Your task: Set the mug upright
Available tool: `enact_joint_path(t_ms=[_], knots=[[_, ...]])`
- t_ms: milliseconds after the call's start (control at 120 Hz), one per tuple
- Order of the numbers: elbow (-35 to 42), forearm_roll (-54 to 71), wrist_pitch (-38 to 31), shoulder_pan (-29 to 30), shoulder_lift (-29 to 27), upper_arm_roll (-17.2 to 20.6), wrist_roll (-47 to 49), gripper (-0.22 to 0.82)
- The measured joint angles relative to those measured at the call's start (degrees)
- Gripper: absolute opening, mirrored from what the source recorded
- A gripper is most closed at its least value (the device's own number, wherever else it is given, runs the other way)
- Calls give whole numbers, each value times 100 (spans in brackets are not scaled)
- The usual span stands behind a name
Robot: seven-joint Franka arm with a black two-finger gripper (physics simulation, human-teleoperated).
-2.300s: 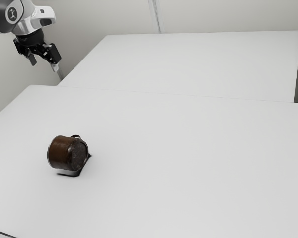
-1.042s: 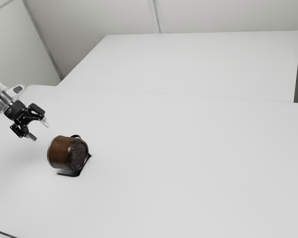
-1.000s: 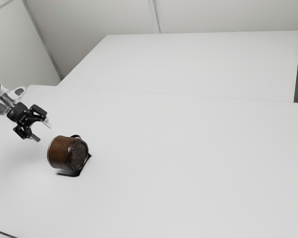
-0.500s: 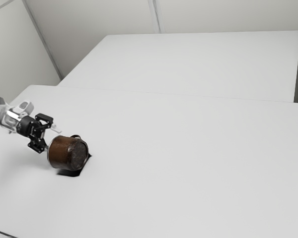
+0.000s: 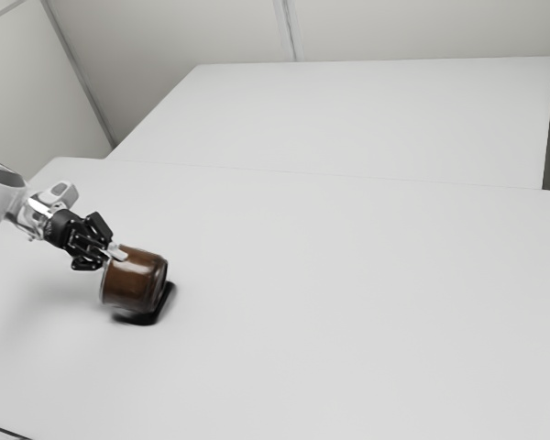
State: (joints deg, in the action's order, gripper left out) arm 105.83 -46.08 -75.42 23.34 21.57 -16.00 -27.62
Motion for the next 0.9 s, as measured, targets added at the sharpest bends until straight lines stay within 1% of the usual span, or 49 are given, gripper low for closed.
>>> enact_joint_path(t_ms=[183, 275, 500, 567, 658, 717, 808, 900], knots=[[-8, 44, -97, -32, -12, 28, 105, -13], [-66, 279, -288, -148, -153, 71, 138, -15], [-40, 1730, -1304, -846, -852, 154, 206, -16], [13, 2183, -1617, -1031, -986, 292, 294, -17], [157, 2784, -2200, -1169, -1097, 696, 477, -17], [236, 3148, -2589, -1313, -1152, 872, 625, -17], [396, 3660, -3112, -1518, -1272, 976, 890, -17], [568, 4011, -3456, -1692, -1427, 995, 1175, -18]])
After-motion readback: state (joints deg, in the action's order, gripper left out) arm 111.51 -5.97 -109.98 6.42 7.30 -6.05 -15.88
